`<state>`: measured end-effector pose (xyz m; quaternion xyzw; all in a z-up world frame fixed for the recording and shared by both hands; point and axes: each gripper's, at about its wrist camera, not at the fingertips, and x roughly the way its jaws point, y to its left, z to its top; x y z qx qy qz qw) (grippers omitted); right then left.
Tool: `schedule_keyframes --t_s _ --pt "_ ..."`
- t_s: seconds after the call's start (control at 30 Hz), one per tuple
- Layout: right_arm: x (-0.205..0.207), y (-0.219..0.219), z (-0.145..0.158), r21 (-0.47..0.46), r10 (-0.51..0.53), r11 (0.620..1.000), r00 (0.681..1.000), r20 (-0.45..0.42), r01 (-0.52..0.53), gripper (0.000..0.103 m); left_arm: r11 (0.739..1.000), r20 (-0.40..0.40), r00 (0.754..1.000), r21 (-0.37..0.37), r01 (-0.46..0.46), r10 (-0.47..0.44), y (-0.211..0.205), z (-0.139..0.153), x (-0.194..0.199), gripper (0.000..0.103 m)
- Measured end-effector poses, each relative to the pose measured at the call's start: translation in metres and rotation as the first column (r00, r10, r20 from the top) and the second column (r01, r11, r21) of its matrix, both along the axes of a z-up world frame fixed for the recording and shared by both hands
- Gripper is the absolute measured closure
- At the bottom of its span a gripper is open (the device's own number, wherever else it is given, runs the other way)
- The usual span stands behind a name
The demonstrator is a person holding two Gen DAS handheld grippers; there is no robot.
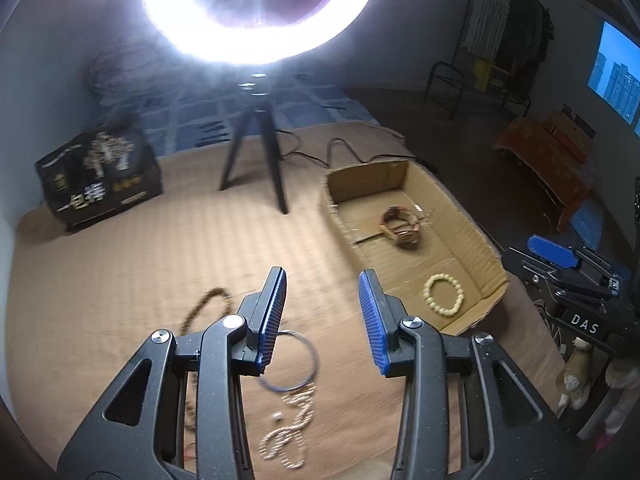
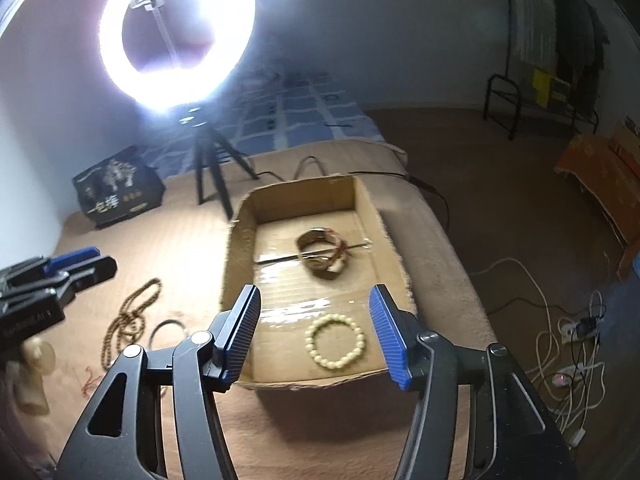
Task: Organize jewelry
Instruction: 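Move both tools back toward the remaining jewelry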
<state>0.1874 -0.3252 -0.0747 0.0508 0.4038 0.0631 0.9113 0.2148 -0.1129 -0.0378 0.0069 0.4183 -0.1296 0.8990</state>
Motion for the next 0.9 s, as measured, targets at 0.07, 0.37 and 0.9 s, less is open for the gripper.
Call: schedule_keyframes --t_s 0.07,0.37,0.9 --pt "-0.003 0.010 0.002 0.008 0.025 1.000 1.000 0.004 -0.025 0.036 1.000 -0.004 1.000 -0.002 -0.016 0.016 0.017 0.003 -0.004 0.065" --pt "-0.015 0.059 0.001 0.004 0.162 0.987 0.986 -0.024 -0.162 0.035 0.998 -0.042 0.997 0.015 -0.068 0.069 0.086 -0.008 -0.031 0.065" --pt "-0.004 0.120 -0.030 0.038 0.277 0.961 0.950 -0.145 -0.275 0.035 0.999 -0.228 0.973 -0.023 -0.044 0.038 0.152 -0.061 -0.074 0.065"
